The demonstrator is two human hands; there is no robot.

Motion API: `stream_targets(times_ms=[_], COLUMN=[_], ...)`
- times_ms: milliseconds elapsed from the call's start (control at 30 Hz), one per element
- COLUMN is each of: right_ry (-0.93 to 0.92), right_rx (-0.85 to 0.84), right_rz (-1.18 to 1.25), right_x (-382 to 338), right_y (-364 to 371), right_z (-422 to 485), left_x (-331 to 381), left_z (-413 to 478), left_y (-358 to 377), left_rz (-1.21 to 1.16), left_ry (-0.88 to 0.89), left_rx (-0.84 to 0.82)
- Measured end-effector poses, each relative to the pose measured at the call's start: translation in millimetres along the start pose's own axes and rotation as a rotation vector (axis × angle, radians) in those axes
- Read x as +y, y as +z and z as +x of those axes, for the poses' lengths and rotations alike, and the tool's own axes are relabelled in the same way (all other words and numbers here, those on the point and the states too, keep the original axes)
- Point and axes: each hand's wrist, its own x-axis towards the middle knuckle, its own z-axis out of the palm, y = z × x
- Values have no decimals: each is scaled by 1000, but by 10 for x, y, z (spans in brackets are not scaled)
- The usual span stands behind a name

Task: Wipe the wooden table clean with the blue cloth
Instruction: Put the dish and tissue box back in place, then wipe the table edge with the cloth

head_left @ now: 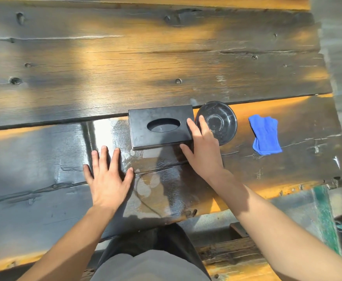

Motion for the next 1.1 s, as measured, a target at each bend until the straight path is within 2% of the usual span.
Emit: stream_targets(times_ms=[100, 200, 400, 500, 600, 667, 800, 933, 1100], right_ry=[34, 90, 245, 359, 392, 413, 312, 242, 145], right_rx=[22, 55, 149, 179, 225, 183, 93, -9, 81], right_rz=[39, 83, 171, 210, 192, 154, 83, -11, -112], right_x=[159, 412, 1084, 1451, 1874, 2171, 2603, 2769, 2892], right_y=[-19, -19, -68, -132, -222, -304, -399, -347, -248], right_z=[-154, -325, -551, -573, -460, -306, 25, 276, 297], left_x=[176, 443, 1327, 1875, 2442, 2742, 2971, 3000, 2987], left_z=[-4, -123, -255, -254, -290, -335, -442, -489, -517], left_y=[-84, -28, 299, 459, 696, 885, 1259, 1457, 1570], left_rz=[-114, -233, -199, -152, -150, -158, 16, 146, 229], left_ry=[-18, 90, 435, 529, 583, 604, 537, 519, 519], left_rx=[144, 225, -24, -126, -217, -254, -233, -123, -30])
